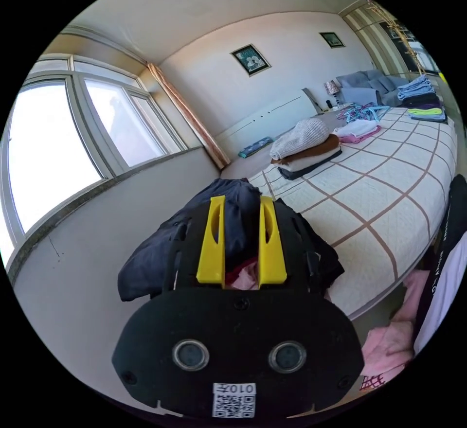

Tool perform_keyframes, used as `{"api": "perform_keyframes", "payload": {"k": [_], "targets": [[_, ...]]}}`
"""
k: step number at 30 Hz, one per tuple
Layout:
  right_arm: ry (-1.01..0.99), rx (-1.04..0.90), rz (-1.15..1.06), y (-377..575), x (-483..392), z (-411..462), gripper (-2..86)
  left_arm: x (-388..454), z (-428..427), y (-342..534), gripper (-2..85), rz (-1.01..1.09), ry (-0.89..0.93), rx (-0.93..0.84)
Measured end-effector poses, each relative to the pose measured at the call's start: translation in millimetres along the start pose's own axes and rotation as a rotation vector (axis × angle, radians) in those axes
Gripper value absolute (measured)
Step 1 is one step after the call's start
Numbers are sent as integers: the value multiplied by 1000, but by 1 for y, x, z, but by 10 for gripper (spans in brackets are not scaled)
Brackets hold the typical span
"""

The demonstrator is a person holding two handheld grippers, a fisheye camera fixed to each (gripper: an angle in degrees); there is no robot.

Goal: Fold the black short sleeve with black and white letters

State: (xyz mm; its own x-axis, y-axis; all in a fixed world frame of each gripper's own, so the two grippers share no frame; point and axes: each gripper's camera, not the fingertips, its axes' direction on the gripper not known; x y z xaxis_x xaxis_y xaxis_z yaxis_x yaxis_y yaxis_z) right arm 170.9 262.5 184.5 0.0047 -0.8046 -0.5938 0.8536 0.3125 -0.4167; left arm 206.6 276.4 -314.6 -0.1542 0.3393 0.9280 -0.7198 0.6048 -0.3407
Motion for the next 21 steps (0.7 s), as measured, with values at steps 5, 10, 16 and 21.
{"api": "perform_keyframes", "payload": {"k": [5, 10, 16, 21], "targets": [[-4, -5, 10, 1, 10, 6, 82, -21, 2, 4, 92, -94, 56, 8], [-6, -14, 14, 1, 17, 11, 81, -40, -6, 3, 84, -134, 69, 43], [-14, -23, 24, -1, 23, 18, 79, -53, 5, 3, 76, -157, 42, 8], [-4, -35, 21, -6, 24, 20, 78, -31, 20, -6, 62, -66, 78, -45]]}}
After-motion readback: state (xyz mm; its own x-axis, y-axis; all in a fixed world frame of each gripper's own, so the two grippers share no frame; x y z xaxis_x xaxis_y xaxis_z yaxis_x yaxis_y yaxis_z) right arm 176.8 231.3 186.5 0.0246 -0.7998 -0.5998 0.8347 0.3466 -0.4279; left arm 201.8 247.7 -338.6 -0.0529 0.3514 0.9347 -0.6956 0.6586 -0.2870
